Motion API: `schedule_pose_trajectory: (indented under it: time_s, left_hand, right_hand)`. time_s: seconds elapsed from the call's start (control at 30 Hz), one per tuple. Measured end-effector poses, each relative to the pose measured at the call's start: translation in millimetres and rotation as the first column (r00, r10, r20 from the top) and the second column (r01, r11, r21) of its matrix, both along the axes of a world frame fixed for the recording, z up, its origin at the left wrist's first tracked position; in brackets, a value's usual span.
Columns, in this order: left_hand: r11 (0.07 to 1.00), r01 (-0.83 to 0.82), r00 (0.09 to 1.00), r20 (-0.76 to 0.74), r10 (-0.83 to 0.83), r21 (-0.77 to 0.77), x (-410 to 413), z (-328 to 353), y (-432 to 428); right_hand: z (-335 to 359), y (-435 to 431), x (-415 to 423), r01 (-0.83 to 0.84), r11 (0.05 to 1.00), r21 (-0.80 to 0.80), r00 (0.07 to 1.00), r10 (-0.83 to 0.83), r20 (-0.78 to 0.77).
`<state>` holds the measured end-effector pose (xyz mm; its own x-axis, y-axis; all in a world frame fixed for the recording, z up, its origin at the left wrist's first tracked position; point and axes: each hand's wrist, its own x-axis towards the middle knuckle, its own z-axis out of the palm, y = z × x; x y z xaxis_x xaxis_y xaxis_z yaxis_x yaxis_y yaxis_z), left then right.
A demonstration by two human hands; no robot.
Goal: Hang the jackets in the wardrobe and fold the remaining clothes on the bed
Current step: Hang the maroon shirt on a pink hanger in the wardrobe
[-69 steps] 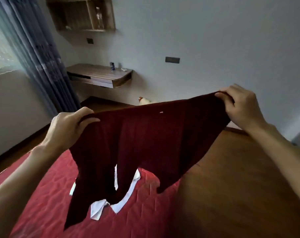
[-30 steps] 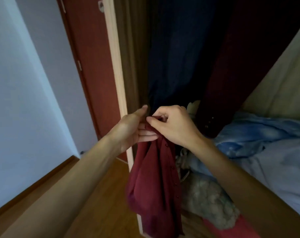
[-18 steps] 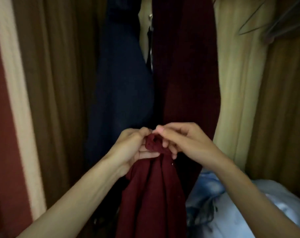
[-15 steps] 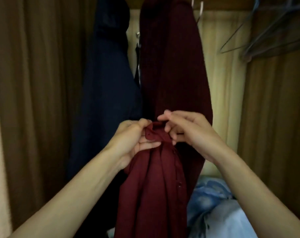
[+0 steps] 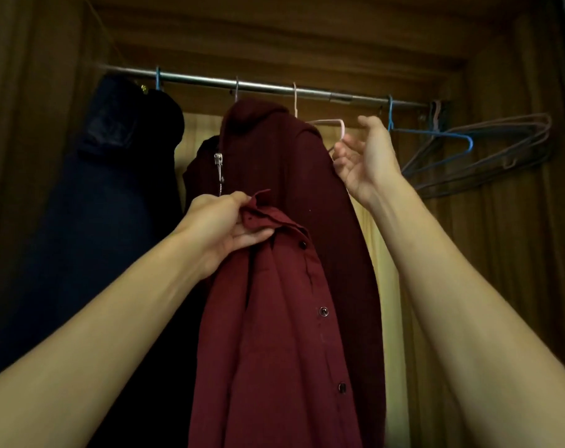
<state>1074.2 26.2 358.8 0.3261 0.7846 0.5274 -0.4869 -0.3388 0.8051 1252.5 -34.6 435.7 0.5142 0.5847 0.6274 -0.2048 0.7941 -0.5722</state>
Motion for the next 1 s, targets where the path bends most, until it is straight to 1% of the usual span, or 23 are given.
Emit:
schedule_pose_trajectory:
  time_s: [0.07,0.13,0.17,0.23,0.3,0.37,0.43,0.5,0.57,0.67,0.8,0.9,1.0]
  left_hand:
    - [1.0,-0.017,1.0,-0.006,0.017,0.007,1.3,3.5,4.9]
    - [0.999,-0.037,0.999,-0.016,0.037,0.013,2.1,5.4,9.2]
    - [0.999,-0.046,0.999,-0.022,0.046,0.016,2.5,6.3,10.8]
    - [0.998,-0.059,0.998,-0.033,0.059,0.022,2.8,7.5,12.6]
    - [0.997,-0.065,0.997,-0.039,0.066,0.029,2.6,7.0,13.8]
    - [0.997,-0.066,0.997,-0.039,0.067,0.032,1.7,6.1,14.0]
    - [0.997,-0.064,0.997,-0.042,0.065,0.033,-0.4,5.1,13.8]
    - [0.997,-0.061,0.997,-0.049,0.063,0.036,-4.1,4.8,13.8]
    - [0.998,-0.054,0.997,-0.054,0.056,0.042,-8.7,5.1,13.6]
    - [0.998,-0.04,0.997,-0.058,0.042,0.042,-15.8,4.7,12.1]
    - [1.0,0.008,0.998,-0.055,-0.006,0.028,-23.0,-0.9,5.7]
    - [0.999,0.048,0.997,-0.057,-0.048,0.006,-23.8,-9.9,-2.0]
    - [0.994,0.111,0.991,-0.075,-0.112,-0.021,-19.8,-22.3,-12.3]
  right_hand:
    - [17.5,7.4,11.4,0.109,0.98,-0.167,0.993,-0.098,0.068]
    - [30.2,14.0,16.2,0.26,0.91,-0.323,0.957,-0.2,0.209]
    - [37.3,18.5,17.8,0.324,0.879,-0.35,0.932,-0.233,0.278]
    - [50.1,26.3,17.1,0.447,0.833,-0.325,0.858,-0.297,0.42]
    - [58.8,35.3,15.0,0.576,0.769,-0.278,0.752,-0.366,0.548]
    - [63.3,41.7,13.9,0.653,0.713,-0.257,0.678,-0.399,0.617]
    - [66.3,42.3,13.1,0.696,0.674,-0.245,0.636,-0.421,0.647]
    - [67.9,39.1,13.0,0.716,0.671,-0.192,0.61,-0.467,0.64]
    - [68.4,38.1,16.2,0.73,0.677,-0.089,0.584,-0.551,0.596]
    - [62.3,36.9,21.5,0.731,0.682,0.01,0.58,-0.629,0.518]
    - [40.5,21.3,23.9,0.763,0.635,0.125,0.535,-0.728,0.429]
    - [8.8,5.8,22.3,0.73,0.655,0.195,0.568,-0.74,0.359]
    - [-28.8,-9.5,18.2,0.712,0.664,0.229,0.585,-0.741,0.331]
